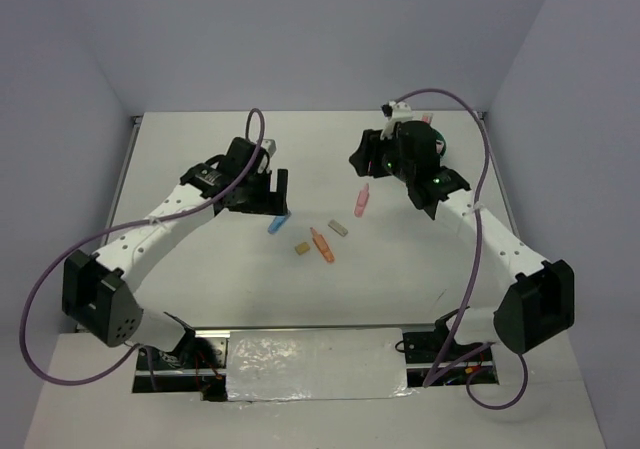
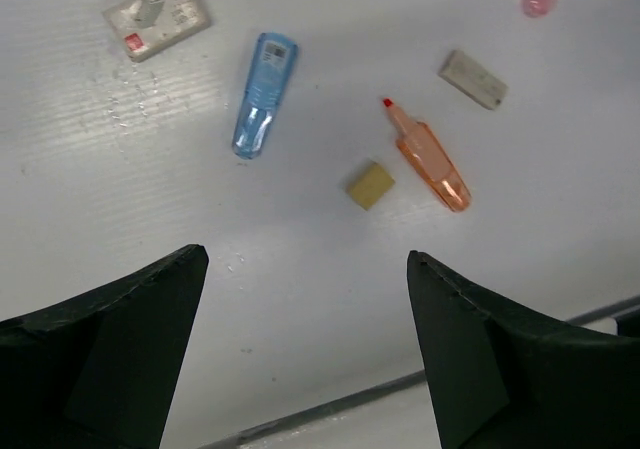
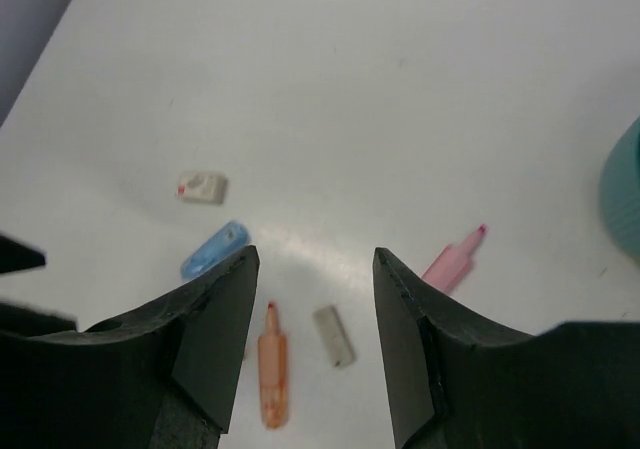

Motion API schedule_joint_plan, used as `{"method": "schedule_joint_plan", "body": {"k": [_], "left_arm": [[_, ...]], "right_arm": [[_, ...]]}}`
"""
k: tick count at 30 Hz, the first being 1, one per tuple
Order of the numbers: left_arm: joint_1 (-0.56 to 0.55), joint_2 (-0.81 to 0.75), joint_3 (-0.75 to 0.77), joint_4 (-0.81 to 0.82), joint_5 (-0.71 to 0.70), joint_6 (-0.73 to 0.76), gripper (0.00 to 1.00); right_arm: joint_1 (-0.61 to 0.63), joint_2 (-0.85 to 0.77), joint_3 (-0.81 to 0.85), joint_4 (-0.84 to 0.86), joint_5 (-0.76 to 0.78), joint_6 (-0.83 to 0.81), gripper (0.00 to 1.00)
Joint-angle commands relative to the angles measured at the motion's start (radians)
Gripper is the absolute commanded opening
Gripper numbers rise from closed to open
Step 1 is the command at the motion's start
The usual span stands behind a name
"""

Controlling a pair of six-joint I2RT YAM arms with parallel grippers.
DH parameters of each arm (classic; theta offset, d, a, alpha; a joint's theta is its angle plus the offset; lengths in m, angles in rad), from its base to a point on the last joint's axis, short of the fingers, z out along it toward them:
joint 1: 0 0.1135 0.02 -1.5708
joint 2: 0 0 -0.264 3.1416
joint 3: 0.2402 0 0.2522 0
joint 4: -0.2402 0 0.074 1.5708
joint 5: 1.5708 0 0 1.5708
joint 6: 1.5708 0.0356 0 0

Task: Sort the stationery into containers
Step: Place the stapler in the storage box, then pick up the stationery from the center of the board.

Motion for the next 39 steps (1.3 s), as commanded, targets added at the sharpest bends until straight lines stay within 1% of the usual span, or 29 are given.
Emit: {"method": "schedule_joint_plan", "body": {"k": [1,2,3,4,6,7,10,14,15,17,20,24,25,26,27,28,30,31,33,36,39], "left_arm": [[0.055,0.107,0.041,0.004,-0.006,0.022,0.93],[0.064,0.137,0.047,0.018,0.035,0.040,0.92],[0.079,0.167,0.055,0.033,0.071,0.095,0.84],[0.079,0.236,0.070,0.030,0.083,0.120,0.81],[0.081,0.302,0.119,0.020,0.066,0.172,0.74],[0.082,0.366,0.156,0.015,0.051,0.180,0.74],[0.087,0.449,0.216,0.001,0.046,0.198,0.72],[0.093,0.462,0.247,0.022,0.046,0.192,0.72],[0.098,0.462,0.253,0.026,0.018,0.191,0.73],[0.113,0.491,0.288,0.004,0.007,0.184,0.73],[0.135,0.537,0.330,-0.034,-0.075,0.169,0.74],[0.187,0.607,0.350,-0.046,-0.090,0.186,0.82],[0.199,0.626,0.383,-0.071,-0.130,0.146,0.84],[0.226,0.647,0.409,-0.147,-0.145,0.111,0.87],[0.239,0.673,0.437,-0.166,-0.109,0.061,0.86],[0.251,0.674,0.434,-0.169,-0.089,0.040,0.87],[0.251,0.652,0.416,-0.146,-0.072,-0.009,0.90],[0.250,0.645,0.407,-0.129,-0.040,-0.051,0.91],[0.248,0.631,0.391,-0.091,-0.009,-0.087,0.92],[0.247,0.643,0.402,-0.092,-0.003,-0.154,0.92],[0.245,0.652,0.402,-0.073,0.007,-0.185,0.92]], "right_arm": [[0.041,-0.023,-0.073,-0.074,-0.005,0.106,0.57],[0.047,-0.035,-0.075,-0.091,0.004,0.121,0.57],[0.049,-0.067,-0.078,-0.115,0.006,0.127,0.57],[0.049,-0.086,-0.075,-0.124,0.003,0.120,0.57],[0.051,-0.132,-0.054,-0.172,0.000,0.105,0.57],[0.049,-0.144,-0.041,-0.187,0.001,0.080,0.57],[0.049,-0.189,0.000,-0.267,0.006,0.039,0.57],[0.049,-0.257,-0.021,-0.319,0.009,0.017,0.57],[0.047,-0.265,-0.030,-0.324,0.003,0.014,0.57],[0.047,-0.284,-0.058,-0.332,-0.008,0.016,0.58],[0.049,-0.304,-0.083,-0.338,-0.008,0.019,0.58],[0.047,-0.313,-0.086,-0.345,-0.031,0.002,0.58],[0.047,-0.311,-0.078,-0.348,-0.043,-0.001,0.58],[0.046,-0.308,-0.072,-0.361,-0.046,-0.006,0.58],[0.047,-0.307,-0.069,-0.367,-0.049,-0.017,0.58],[0.049,-0.305,-0.066,-0.368,-0.051,-0.020,0.58],[0.047,-0.307,-0.069,-0.371,-0.054,-0.027,0.58],[0.047,-0.307,-0.070,-0.370,-0.057,-0.029,0.58],[0.047,-0.305,-0.072,-0.368,-0.065,-0.030,0.58],[0.047,-0.301,-0.073,-0.365,-0.080,-0.030,0.58],[0.047,-0.296,-0.072,-0.367,-0.091,-0.038,0.58]]}}
